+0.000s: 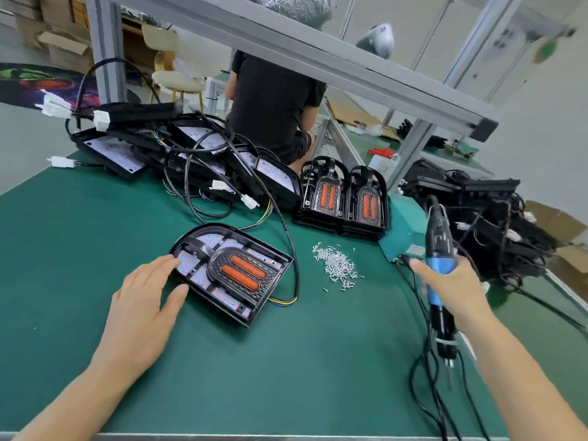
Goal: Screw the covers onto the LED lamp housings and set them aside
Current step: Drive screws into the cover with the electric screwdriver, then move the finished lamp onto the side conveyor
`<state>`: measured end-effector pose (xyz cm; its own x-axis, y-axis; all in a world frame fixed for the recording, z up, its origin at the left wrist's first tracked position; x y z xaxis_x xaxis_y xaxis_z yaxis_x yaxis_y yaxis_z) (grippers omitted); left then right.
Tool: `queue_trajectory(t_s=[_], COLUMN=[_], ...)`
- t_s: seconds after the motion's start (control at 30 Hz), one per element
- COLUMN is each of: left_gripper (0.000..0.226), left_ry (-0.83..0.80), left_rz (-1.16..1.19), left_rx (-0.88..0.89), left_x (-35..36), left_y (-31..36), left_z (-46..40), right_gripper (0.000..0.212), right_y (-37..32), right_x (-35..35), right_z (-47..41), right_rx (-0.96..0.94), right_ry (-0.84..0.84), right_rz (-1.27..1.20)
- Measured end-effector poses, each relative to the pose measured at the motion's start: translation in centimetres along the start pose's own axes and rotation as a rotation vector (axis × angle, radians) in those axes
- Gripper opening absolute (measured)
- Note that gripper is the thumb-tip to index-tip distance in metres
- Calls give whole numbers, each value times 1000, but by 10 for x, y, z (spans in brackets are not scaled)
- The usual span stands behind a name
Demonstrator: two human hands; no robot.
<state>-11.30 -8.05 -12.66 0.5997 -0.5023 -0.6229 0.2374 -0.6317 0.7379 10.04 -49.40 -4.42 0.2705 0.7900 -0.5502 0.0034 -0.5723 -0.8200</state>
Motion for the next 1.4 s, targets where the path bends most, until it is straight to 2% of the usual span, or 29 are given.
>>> queue_trajectory(t_s=[0.13, 0.2, 0.27, 0.37, 0.5, 0.63, 0.87, 1.0, 1.1, 1.2, 1.3, 1.4], left_gripper=[42, 41, 41, 42, 42, 40, 40, 41, 41, 41, 41, 41], left_ry=[-12, -12, -14, -10, -18, -27, -29, -27, -24, -13, -9, -1], left_rz=[-42, -47, -53, -44, -47, -39, -20, -17, -12, -27, -34, -33], left_rx=[6, 5, 5, 3, 3, 9, -9, -17, -6, 14, 24, 27], left_x=[2, 2, 3, 2, 3, 3, 1, 1, 1, 0, 0, 1], left_y=[-1, -1, -1, 0, 0, 2, 6, 7, 8, 7, 7, 6], left_z=[-1, -2, -2, -1, 0, 1, 3, 4, 4, 3, 3, 2], right_gripper=[64, 77, 80, 75, 44, 48, 57, 42, 58, 57, 60, 57], right_y=[36, 45, 46, 45, 34, 26, 25, 15, -12, -52, -76, -94], right_x=[25, 36, 44, 56, 65, 75, 79, 84, 88, 108, 141, 177], right_z=[-2, -4, -4, -7, -11, -8, -8, -8, -7, 6, 22, 46], right_rx=[120, 119, 83, 41, -32, -108, -130, -223, -309, -512, -562, -490], right_ry=[-170, -230, -268, -289, -292, -311, -317, -302, -151, -71, -231, -482], right_rz=[331, 500, 693, 830, 1019, 1221, 1341, 1454, 1409, 1351, 1072, 673])
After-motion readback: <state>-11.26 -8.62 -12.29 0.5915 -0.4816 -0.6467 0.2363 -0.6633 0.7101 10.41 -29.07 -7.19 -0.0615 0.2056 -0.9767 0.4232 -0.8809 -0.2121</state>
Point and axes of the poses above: each hand's wrist, its own z-axis away from the middle knuckle, its own x-axis out of the palm, y = z × x, the point moved 8 cm from there along -z, towards the middle knuckle, and after that the axes turned 5 degrees about y, right-handed, at the moved point
